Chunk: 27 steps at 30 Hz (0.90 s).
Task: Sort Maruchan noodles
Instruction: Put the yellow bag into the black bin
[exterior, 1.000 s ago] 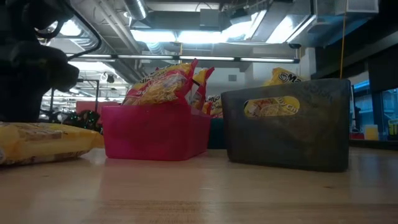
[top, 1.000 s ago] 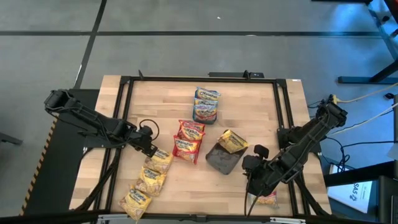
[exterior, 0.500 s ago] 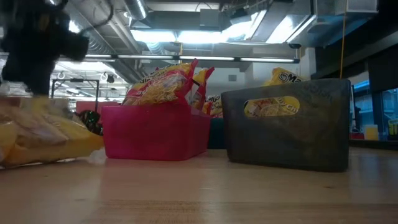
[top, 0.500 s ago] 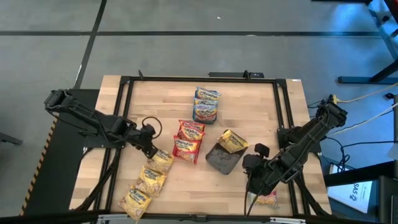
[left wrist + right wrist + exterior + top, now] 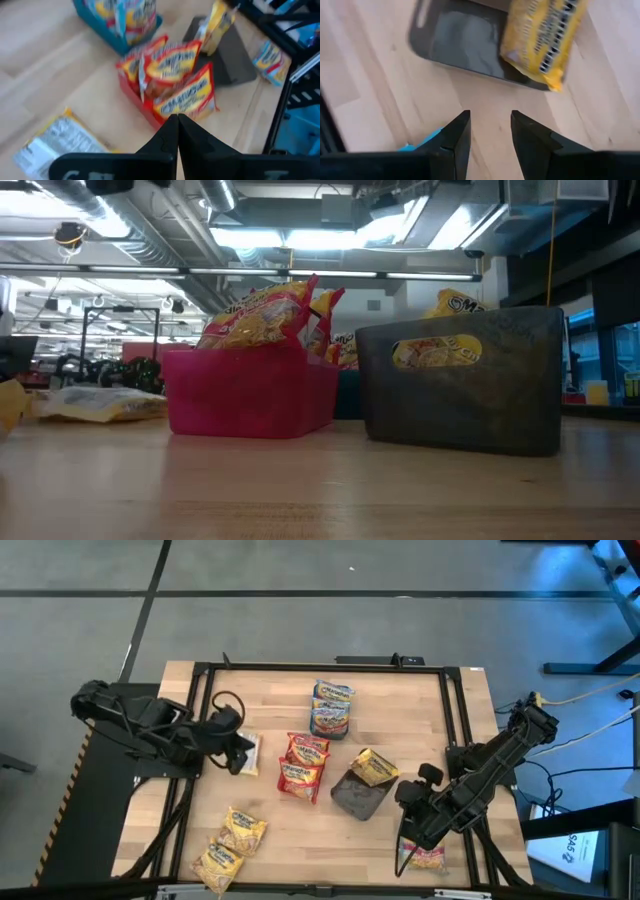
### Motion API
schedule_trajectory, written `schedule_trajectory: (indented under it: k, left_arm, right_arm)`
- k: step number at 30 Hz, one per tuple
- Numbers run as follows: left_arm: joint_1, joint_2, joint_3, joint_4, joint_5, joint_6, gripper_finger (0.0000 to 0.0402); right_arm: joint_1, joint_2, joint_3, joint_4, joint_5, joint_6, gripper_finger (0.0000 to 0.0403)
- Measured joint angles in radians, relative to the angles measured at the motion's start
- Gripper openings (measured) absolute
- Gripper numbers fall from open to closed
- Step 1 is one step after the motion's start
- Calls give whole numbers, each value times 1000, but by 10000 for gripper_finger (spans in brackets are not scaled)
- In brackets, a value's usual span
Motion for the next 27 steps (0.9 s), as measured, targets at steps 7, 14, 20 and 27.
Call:
schedule_trajectory:
  k: [7,14,20,27]
  left_arm:
    - [0,9,22,-55,2,62,0]
    - [0,16,-56,-131,-15,108,2]
    - [10,16,-120,-127,-8,96,3]
    - [75,16,-329,-132,83,62,46]
  right_arm:
    - [0,0,0,-22,25,84,138]
    - [0,0,0,14,97,90,138]
    - [0,0,0,24,91,92,138]
    - [0,0,0,39,90,92,138]
